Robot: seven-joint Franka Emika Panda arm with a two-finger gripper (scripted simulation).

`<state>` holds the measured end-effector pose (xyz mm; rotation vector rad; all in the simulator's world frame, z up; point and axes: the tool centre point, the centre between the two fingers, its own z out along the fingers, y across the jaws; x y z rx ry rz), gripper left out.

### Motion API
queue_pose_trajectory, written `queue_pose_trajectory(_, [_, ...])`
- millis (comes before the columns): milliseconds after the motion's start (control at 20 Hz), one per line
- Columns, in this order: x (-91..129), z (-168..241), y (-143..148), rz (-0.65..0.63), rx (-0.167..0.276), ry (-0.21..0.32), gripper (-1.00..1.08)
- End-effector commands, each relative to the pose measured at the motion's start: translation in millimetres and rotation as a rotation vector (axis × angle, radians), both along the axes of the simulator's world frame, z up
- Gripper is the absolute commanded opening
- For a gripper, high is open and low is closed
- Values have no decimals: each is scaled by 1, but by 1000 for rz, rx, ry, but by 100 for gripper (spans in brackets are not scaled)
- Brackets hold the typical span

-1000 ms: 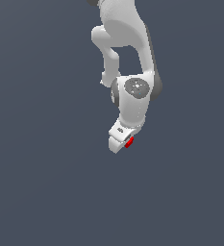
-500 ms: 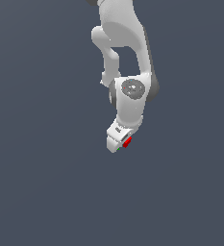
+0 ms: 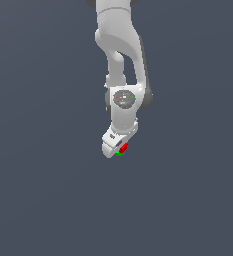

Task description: Stack the red cube on top of the green cube.

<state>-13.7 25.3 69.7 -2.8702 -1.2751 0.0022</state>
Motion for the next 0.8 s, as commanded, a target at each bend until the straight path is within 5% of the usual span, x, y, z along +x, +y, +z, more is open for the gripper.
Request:
queue_pose_trajectory(0, [-3,-5,-5,1,0,-2,-100])
queue_pose_trajectory(250, [-3,-8,-7,1,0,-2,-100])
queue_pose_trajectory(300, [-3,-8,-7,1,0,-2,100])
queue_pose_trajectory(750, [-3,-8,-7,1,0,-2,100])
